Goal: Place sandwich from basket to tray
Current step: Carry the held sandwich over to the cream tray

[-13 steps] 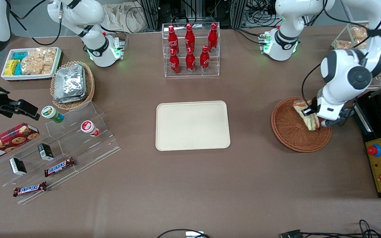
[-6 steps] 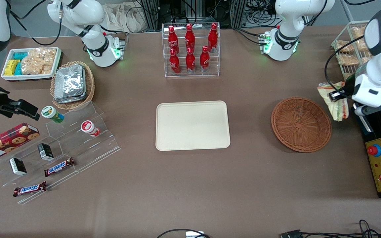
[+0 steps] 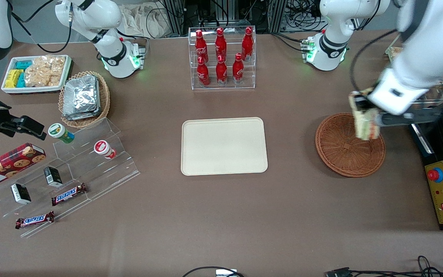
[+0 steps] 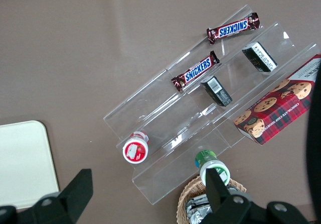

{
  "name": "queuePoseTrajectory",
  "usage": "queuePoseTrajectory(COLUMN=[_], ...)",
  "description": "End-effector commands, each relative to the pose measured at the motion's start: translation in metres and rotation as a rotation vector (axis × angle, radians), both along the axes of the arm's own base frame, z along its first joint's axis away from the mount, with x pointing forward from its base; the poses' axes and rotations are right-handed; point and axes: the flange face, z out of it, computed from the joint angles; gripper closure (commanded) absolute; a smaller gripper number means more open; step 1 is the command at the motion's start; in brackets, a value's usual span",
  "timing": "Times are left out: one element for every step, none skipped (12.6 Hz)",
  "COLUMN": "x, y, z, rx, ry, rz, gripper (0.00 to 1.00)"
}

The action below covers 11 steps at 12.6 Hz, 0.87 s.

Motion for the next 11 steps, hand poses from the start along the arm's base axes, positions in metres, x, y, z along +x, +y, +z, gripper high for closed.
queuePoseTrajectory(x=[0.001,0.001,0.001,-0.006,-0.009,-0.006,-0.01,-0.008,-0.011,-0.014,-0.02], y=[-0.087,-0.114,-0.137,-0.159,-0.176,-0.184,-0.198,-0.206,-0.213,-0.217,-0.221], z=[-0.003,-0.006,-0.012,-0.018,-0.029,-0.04,-0.064,-0.083,-0.111,-0.139,-0.167], rx=[-0.035,-0.058,-0.064,-0.058,-0.056,-0.055,-0.045,-0.056,-0.056,-0.062,-0.073], ry=[0.017,0.024,0.026,0.021,0.021,0.007,0.026,0.037,0.047,0.028,0.02], rz=[0.03,0.068,0.093,0.116,0.169,0.191,0.162,0.153,0.143,0.132,0.121], gripper=[0.85,0.85,0.85,0.85,0.85,0.85,0.83,0.82,0.82,0.82,0.82])
